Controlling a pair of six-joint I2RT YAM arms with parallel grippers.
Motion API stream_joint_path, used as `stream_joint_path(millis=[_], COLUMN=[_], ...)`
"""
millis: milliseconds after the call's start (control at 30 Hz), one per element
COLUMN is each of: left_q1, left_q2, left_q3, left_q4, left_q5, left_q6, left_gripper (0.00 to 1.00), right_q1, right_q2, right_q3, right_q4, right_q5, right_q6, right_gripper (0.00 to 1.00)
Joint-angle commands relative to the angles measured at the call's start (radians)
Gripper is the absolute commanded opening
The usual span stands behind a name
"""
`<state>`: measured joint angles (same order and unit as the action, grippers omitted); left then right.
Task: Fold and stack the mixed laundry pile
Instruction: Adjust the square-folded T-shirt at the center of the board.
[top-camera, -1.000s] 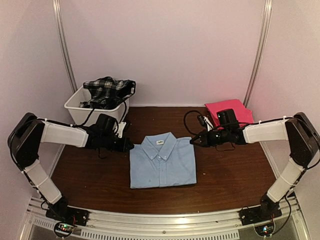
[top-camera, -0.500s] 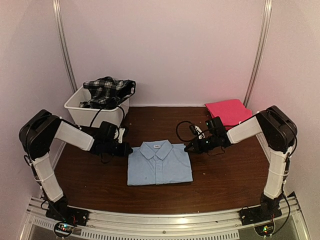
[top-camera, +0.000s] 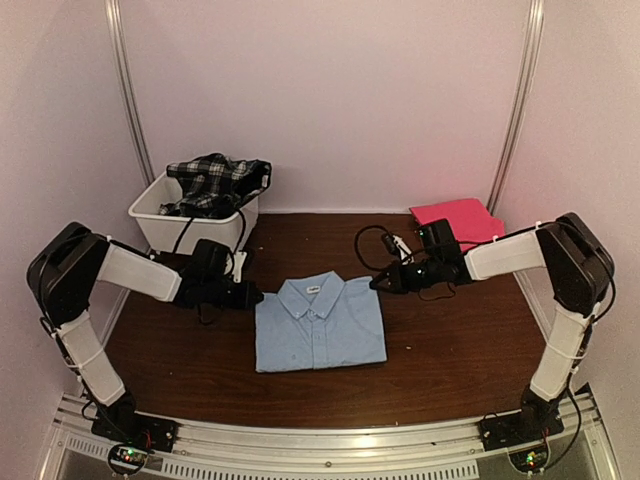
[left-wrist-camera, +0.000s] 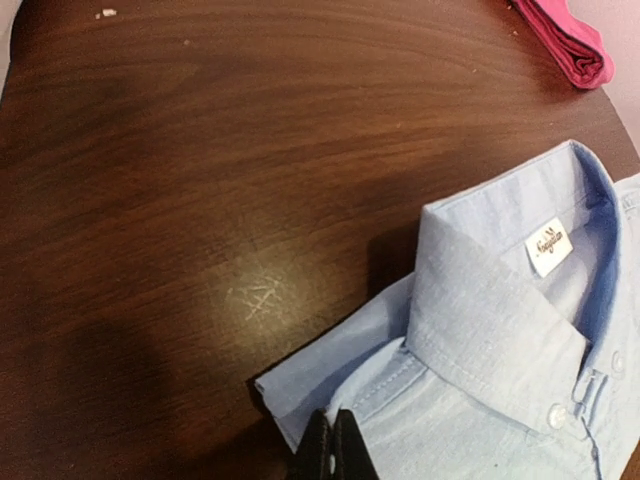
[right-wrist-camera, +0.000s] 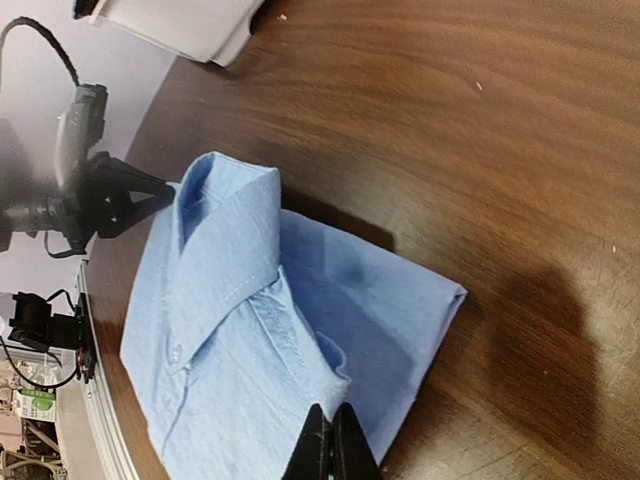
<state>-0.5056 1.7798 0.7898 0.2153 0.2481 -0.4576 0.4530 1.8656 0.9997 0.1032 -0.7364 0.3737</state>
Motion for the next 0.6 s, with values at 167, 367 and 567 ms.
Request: stream_joint_path(millis=[167, 367, 567], left_q1=[0.032, 0.049, 0.049], left_q2=[-0.049, 0.076, 0.141], left_q3=[-0.011, 0.004, 0.045], left_q4=[0.018, 0.075, 0.044], left_q5=[-0.057, -0.072, -0.098], left_q6=[0.014, -0.030, -0.038], left_gripper=[0.00, 0.00, 0.00], right_q1=[0.006, 0.010, 0.015], right_q2=[0.019, 0.171, 0.223], right_q3=[0.082, 0.151, 0.174], right_q4=[-0.011, 0.017, 0.021], right_q5=[-0.015, 0.007, 0.026], right_q6=[-0.026, -0.020, -0.001], right_gripper=[0.00, 0.02, 0.15])
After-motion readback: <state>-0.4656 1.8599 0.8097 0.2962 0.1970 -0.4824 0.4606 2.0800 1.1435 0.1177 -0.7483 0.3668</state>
